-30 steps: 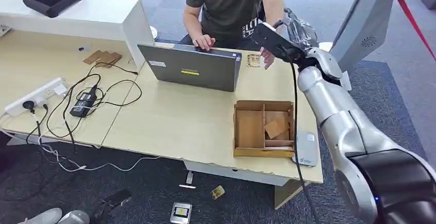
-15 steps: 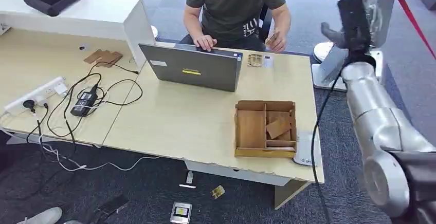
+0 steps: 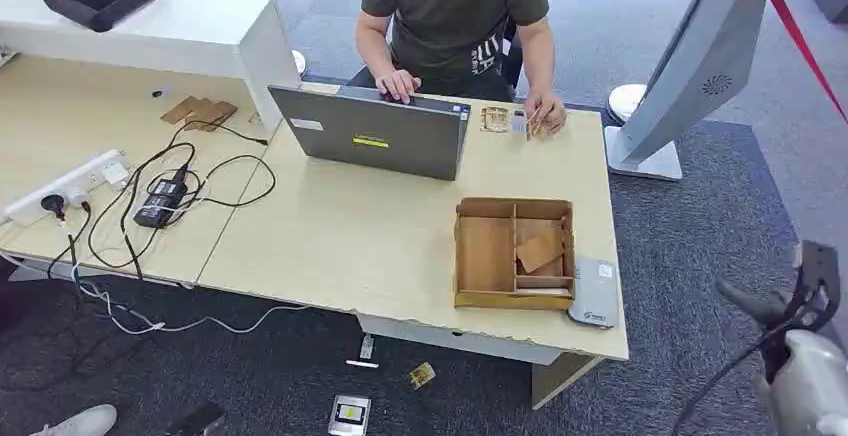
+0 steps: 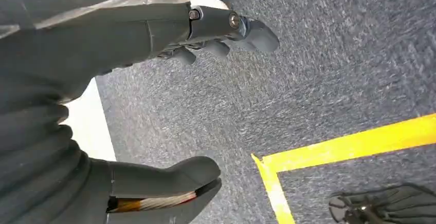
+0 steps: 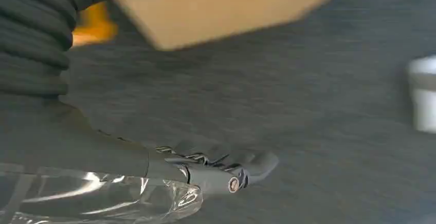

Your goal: Pass the card to the sensor for recognition and then transmit it.

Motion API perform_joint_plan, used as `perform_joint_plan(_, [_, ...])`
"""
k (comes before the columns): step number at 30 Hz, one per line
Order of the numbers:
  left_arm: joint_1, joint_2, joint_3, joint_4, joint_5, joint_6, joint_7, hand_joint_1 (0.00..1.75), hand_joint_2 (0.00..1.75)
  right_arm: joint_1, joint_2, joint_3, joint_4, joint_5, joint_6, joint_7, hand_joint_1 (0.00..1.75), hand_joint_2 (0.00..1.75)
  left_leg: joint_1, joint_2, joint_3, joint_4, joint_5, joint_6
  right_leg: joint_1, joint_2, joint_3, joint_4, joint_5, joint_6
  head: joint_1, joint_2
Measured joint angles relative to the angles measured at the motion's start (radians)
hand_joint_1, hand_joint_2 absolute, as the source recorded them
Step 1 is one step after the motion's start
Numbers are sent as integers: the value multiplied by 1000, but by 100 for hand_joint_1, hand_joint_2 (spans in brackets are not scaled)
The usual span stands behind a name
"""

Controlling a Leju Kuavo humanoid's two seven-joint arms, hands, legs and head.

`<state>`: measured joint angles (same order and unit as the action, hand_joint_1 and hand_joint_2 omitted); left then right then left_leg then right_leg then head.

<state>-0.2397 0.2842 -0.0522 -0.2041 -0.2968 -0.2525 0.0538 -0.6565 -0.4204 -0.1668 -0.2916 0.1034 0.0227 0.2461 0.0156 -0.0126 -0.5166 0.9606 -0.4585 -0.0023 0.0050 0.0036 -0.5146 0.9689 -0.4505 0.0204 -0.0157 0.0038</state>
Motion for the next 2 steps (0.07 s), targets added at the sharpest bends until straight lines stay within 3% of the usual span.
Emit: perform_joint_plan(2, [-1, 3, 4, 0, -6, -5, 8, 0, 175, 104, 5, -39, 15, -59, 71, 103, 0, 175, 1, -4, 2, 0, -2, -3, 2, -2, 3, 0, -2, -2, 0, 0])
